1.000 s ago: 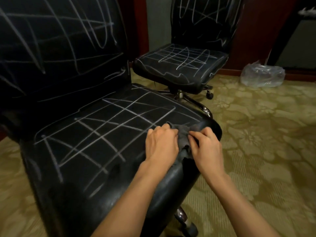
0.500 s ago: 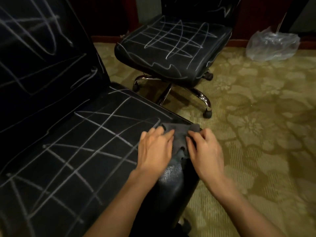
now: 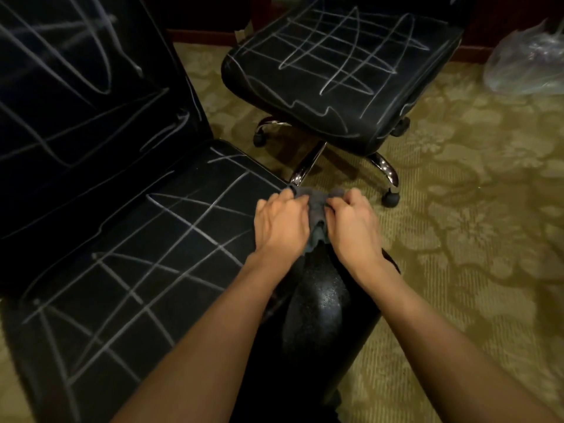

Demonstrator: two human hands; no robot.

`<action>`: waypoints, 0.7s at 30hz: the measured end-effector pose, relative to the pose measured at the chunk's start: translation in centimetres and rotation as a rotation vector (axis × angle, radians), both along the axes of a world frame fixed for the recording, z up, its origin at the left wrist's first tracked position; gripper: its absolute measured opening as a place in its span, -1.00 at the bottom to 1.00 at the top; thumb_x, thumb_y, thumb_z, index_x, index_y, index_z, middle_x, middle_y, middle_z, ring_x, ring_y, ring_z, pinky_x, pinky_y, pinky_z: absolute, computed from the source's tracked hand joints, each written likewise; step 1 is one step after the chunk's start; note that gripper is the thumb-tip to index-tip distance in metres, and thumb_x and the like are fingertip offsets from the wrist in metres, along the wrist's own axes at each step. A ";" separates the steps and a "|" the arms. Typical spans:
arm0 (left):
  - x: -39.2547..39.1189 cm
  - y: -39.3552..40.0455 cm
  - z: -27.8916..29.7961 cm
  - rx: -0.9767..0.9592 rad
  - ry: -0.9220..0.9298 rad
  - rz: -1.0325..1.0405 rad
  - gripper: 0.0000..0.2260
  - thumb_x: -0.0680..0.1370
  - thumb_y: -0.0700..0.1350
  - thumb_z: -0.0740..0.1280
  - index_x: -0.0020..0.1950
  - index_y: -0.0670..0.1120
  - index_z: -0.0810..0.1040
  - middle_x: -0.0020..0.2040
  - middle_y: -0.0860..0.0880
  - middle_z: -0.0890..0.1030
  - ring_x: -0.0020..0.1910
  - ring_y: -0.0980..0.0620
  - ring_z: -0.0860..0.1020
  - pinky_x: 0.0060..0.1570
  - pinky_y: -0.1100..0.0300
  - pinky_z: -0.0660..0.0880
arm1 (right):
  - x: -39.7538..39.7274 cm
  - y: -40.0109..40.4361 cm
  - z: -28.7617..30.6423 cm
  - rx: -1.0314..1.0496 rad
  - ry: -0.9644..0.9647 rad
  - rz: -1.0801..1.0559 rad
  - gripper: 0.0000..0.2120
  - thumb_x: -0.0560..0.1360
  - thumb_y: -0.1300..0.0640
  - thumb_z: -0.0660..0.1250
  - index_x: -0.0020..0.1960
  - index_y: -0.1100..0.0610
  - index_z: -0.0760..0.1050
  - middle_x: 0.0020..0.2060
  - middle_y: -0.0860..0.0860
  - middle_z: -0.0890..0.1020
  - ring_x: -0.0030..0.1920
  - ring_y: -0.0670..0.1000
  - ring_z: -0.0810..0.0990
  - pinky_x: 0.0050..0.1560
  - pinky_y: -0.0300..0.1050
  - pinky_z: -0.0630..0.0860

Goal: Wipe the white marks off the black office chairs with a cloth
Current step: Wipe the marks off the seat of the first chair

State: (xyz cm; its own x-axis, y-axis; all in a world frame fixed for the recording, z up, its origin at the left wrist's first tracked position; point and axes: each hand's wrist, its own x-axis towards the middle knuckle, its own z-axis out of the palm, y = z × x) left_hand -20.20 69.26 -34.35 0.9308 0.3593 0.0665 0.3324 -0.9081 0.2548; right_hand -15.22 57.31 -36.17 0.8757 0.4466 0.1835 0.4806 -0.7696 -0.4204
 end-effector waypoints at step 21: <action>-1.8 1.0 -0.4 0.022 -0.012 0.133 -0.73 0.66 -0.11 0.17 0.23 -0.04 0.63 0.04 -0.09 0.58 0.04 -0.12 0.53 0.09 -0.01 0.37 | 0.5 2.3 -0.3 -0.058 -0.066 0.098 -0.78 0.60 0.13 0.28 0.13 0.22 0.60 0.01 0.14 0.49 0.05 0.20 0.49 -0.06 0.02 0.45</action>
State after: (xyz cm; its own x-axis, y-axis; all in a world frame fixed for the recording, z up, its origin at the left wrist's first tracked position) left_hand -22.02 70.26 -34.71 0.8740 0.4783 0.0862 0.4477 -0.8614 0.2400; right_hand -14.71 59.66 -36.49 0.8144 0.5406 0.2111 0.5796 -0.7399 -0.3415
